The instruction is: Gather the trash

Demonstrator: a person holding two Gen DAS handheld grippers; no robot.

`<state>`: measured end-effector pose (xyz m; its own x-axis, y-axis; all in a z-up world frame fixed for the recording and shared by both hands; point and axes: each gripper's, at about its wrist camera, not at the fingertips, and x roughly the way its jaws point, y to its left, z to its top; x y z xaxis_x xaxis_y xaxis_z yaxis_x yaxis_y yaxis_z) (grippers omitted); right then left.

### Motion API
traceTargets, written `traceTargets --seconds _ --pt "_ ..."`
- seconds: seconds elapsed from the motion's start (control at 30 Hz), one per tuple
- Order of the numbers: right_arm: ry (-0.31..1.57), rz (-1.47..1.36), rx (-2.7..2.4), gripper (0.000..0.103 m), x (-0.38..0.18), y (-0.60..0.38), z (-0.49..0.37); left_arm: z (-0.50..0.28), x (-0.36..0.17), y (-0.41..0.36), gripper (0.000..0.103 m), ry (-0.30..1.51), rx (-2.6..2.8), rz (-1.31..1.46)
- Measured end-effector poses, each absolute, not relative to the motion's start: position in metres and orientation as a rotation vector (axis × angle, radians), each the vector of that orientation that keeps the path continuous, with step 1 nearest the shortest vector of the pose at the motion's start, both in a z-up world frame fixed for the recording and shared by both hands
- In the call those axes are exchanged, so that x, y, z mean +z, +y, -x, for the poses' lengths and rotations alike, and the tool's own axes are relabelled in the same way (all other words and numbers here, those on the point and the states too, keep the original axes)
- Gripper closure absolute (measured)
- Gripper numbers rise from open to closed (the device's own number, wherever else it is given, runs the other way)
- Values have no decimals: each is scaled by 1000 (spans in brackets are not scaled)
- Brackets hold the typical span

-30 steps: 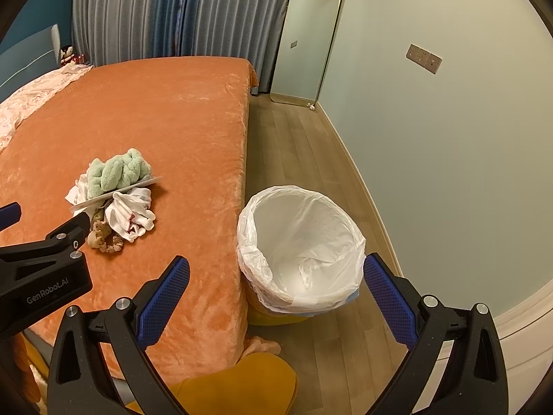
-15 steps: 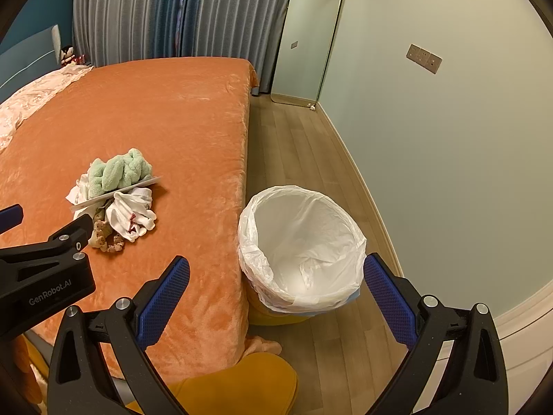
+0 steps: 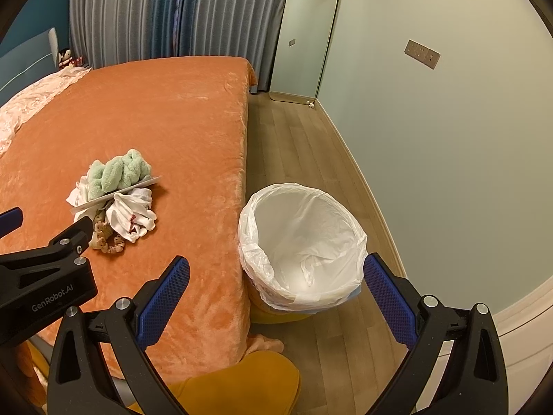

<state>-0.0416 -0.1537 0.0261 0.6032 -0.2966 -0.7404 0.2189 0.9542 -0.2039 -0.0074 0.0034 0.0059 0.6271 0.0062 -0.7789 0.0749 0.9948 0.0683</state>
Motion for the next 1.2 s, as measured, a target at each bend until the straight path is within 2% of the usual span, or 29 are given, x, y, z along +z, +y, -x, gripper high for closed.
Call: traceTargets --seconds 1.2 --pt "874 103 -298 7 24 -152 43 5 4 5 7 911 -31 -101"
